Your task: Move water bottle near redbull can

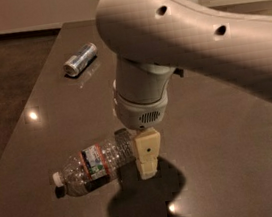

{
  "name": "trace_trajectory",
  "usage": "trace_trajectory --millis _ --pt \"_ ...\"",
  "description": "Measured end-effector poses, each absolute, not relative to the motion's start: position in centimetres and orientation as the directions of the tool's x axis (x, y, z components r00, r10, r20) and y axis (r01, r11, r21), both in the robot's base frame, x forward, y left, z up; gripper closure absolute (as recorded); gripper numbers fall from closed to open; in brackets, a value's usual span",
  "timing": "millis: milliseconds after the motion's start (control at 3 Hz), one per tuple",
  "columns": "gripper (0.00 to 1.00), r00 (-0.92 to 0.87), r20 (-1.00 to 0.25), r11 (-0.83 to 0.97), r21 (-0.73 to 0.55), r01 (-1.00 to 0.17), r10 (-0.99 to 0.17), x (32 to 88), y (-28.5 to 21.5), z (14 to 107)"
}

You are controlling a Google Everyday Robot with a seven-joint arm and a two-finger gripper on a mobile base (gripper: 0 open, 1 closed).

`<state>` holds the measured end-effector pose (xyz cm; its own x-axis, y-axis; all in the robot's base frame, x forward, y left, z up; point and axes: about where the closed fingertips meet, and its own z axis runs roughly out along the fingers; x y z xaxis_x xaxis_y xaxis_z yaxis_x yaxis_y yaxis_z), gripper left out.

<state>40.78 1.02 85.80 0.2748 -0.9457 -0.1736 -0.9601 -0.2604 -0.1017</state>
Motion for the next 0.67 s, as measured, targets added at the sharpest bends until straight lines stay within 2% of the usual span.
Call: trace_trajectory --millis 667 --pt "0.61 0.271 -0.154 -0.256 -0.110 -0.960 -0.950 40.48 2.07 86.12"
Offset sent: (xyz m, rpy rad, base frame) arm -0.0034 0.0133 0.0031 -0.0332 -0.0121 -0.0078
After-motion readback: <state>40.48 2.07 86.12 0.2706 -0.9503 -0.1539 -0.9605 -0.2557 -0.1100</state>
